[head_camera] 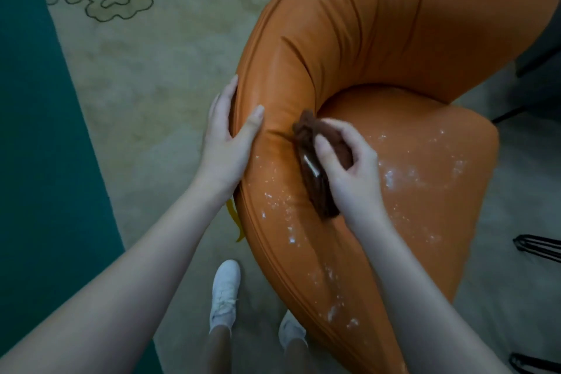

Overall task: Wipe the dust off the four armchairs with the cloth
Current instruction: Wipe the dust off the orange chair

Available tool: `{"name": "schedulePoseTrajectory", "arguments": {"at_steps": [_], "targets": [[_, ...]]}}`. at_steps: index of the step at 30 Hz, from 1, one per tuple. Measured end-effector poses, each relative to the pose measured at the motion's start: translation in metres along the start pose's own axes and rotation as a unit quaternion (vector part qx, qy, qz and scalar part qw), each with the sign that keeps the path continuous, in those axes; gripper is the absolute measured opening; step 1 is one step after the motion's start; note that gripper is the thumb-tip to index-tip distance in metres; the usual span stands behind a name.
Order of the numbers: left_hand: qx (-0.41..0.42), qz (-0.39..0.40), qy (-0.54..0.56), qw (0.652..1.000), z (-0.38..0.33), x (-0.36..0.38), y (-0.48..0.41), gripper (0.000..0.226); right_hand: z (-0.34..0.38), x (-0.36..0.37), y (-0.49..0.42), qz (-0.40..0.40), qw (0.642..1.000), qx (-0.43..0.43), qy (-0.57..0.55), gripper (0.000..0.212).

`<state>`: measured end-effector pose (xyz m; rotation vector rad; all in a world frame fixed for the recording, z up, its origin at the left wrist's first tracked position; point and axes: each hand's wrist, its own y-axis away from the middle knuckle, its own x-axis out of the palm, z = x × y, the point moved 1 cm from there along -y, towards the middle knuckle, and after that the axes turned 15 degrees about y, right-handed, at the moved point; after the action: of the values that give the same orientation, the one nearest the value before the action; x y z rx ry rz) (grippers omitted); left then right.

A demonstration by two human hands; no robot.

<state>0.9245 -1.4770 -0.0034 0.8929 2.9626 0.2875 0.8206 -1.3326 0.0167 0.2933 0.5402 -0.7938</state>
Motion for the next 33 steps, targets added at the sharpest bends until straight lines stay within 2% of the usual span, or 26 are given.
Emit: {"name": "schedulePoseTrajectory", "arguments": {"at_steps": [4,8,10,13,16,22,28,31,33], "targets": [[0.018,-0.026,0.025,0.999,0.005,-0.001,0.010,0.061,0.009,0.016,-0.011,0.000,0.994,-0.084,0.063,0.019],[0.017,-0.048,0.060,0.997,0.007,-0.001,0.022,0.042,0.004,0.007,0.012,0.069,0.979,-0.171,0.085,0.017],[0.019,-0.058,0.075,0.995,0.008,-0.001,0.028,0.040,0.000,-0.001,0.013,0.089,0.977,-0.177,0.082,0.017],[0.021,-0.075,0.088,0.993,0.008,0.000,0.037,0.041,0.005,0.000,-0.004,0.056,0.979,-0.177,0.080,0.017],[0.026,-0.089,0.089,0.992,0.008,-0.001,0.043,0.041,0.015,0.015,-0.020,0.037,0.972,-0.212,0.091,0.015],[0.026,-0.103,0.115,0.988,0.012,-0.003,0.059,0.033,-0.001,-0.002,0.001,0.119,0.954,-0.251,0.112,0.017],[0.021,-0.105,0.142,0.984,0.013,-0.004,0.059,0.033,0.018,0.009,-0.027,0.061,0.954,-0.272,0.106,0.019],[0.032,-0.086,0.145,0.985,0.016,-0.008,0.058,0.033,0.025,0.020,-0.029,0.079,0.941,-0.301,0.134,0.020],[0.036,-0.074,0.154,0.985,0.017,-0.011,0.056,0.035,0.022,0.016,-0.021,0.120,0.927,-0.324,0.144,0.018]]}}
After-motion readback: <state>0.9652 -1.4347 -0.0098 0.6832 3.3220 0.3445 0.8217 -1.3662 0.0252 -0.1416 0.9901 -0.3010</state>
